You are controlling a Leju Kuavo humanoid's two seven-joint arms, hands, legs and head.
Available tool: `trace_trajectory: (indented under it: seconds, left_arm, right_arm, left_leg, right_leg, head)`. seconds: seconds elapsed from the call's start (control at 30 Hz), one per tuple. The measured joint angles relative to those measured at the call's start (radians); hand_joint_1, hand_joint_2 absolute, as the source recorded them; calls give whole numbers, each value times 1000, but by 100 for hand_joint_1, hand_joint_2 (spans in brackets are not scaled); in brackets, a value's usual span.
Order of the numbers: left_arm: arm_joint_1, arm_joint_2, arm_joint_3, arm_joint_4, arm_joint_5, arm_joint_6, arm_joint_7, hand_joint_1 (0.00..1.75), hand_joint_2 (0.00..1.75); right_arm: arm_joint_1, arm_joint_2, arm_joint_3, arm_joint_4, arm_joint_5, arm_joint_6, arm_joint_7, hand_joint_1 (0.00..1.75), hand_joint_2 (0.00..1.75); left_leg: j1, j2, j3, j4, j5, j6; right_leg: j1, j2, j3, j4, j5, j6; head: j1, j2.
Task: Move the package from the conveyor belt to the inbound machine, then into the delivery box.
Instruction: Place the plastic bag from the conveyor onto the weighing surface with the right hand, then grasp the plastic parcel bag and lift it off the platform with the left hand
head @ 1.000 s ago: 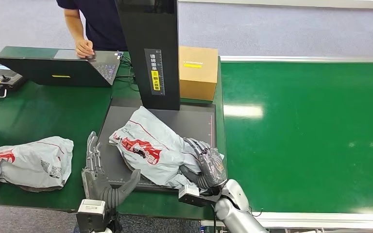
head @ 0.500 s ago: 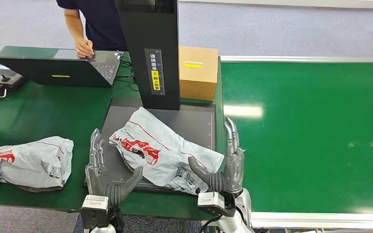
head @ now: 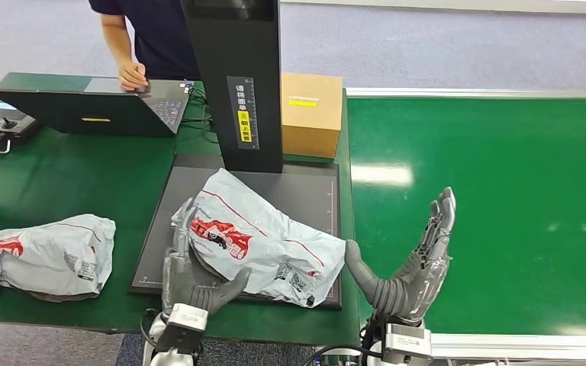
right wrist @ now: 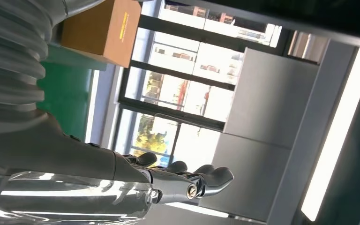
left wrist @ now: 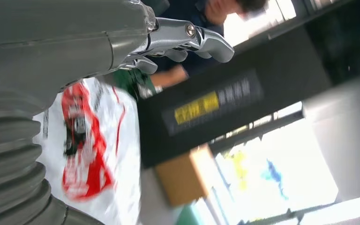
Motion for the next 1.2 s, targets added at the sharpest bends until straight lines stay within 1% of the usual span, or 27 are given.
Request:
trace_trajectory:
  seconds: [0.17, 0.33, 0.57, 0.7, 0.8, 0.83, 0.93, 0.97, 1.2]
  left_arm:
    - [-36, 5, -38, 40, -185, -64, 91, 0, 175]
    - [-130, 6, -63, 142, -309, -122, 160, 0, 175]
    - [-282, 3, -83, 362, -413, -140, 170, 0, 175]
    - [-358, -11, -91, 483, -445, -146, 177, 0, 175]
    - [-405, -24, -103, 565, -481, -131, 197, 0, 175]
    - [-416, -28, -106, 586, -490, -124, 202, 5, 175]
    - [-437, -39, -111, 629, -503, -100, 208, 136, 175]
    - [-441, -42, -112, 640, -505, -89, 208, 175, 175]
    - [-441, -53, -112, 654, -513, 10, 209, 175, 175]
  right_arm:
    - [16, 0, -20, -2, -37, 2, 0, 0, 175]
    - [25, -2, -30, 0, -59, 3, 0, 0, 175]
    - [25, -8, -37, 23, -66, 3, 0, 0, 175]
    - [30, -10, -51, 29, -64, 3, 0, 0, 175]
    - [37, -12, -56, 30, -65, 3, 0, 0, 175]
    - [39, -13, -58, 30, -66, 3, 0, 0, 175]
    - [42, -15, -64, 30, -67, 3, 0, 0, 175]
    - [43, -16, -65, 31, -67, 3, 0, 0, 175]
    - [48, -18, -68, 38, -72, 3, 0, 0, 175]
  left_leg:
    - [0, 0, 0, 0, 0, 0]
    - [0, 0, 0, 0, 0, 0]
    - [0, 0, 1, 0, 1, -1]
    - [0, 0, 0, 0, 1, -1]
    - [0, 0, 0, 0, 1, -1]
    - [0, 0, 0, 0, 1, -1]
    - [0, 0, 0, 0, 1, -1]
    - [0, 0, 0, 0, 1, -1]
    - [0, 0, 0, 0, 1, -1]
  right_leg:
    - [0, 1, 0, 0, 0, 0]
    - [0, 1, 0, 0, 0, 0]
    - [0, 1, 0, 1, 1, -1]
    - [0, 1, 0, 1, 1, -1]
    - [0, 1, 0, 1, 1, -1]
    - [0, 1, 0, 1, 1, -1]
    - [0, 1, 0, 1, 1, -1]
    - [0, 1, 0, 1, 1, -1]
    - [0, 1, 0, 1, 1, -1]
  head:
    - [0, 0]
    - [0, 0]
    - [0, 0]
    - [0, 0]
    - [0, 0]
    - [0, 0]
    - [0, 0]
    - [0, 0]
    - [0, 0]
